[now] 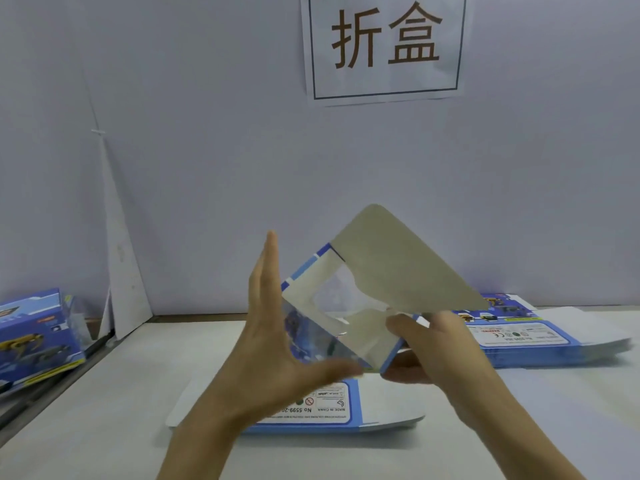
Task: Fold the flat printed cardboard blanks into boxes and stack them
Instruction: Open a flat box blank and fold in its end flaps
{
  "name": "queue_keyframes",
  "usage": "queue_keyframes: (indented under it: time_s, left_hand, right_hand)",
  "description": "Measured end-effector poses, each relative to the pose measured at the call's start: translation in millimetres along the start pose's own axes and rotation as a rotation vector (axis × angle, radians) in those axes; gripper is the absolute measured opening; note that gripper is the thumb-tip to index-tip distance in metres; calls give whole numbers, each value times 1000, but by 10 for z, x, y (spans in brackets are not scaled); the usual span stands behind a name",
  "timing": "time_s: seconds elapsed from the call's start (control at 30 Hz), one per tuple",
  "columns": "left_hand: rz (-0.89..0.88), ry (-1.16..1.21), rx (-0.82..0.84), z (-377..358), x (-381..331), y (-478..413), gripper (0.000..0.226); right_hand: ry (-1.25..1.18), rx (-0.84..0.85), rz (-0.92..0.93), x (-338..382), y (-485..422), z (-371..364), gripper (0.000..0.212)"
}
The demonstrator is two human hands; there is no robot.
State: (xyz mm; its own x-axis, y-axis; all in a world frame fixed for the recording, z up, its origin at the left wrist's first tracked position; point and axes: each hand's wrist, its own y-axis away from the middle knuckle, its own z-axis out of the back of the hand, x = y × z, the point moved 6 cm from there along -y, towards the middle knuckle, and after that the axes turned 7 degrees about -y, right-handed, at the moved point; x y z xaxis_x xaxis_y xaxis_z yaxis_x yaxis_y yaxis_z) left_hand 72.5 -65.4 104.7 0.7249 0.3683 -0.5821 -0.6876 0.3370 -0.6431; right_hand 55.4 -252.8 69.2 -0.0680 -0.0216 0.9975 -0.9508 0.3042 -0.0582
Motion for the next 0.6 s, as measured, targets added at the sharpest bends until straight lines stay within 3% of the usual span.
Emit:
queue_keyframes:
  time_s: [0.13, 0.27, 0.4, 0.6]
  left_hand:
    - [-177, -199, -146, -52, -61, -9, 143]
    - [-164, -415, -90, -170, 24, 12, 141]
    - [-78, -257, 8, -181, 112, 14, 138]
    - [-116, -280, -52, -64, 94, -36, 137]
  right_hand:
    - [-72, 101, -33, 60, 44, 32, 16]
    - [-185, 196, -75, 130, 108, -17, 31]
    - [0, 169, 157, 277, 113, 33, 52]
    - [158, 313, 161, 282, 123, 96, 53]
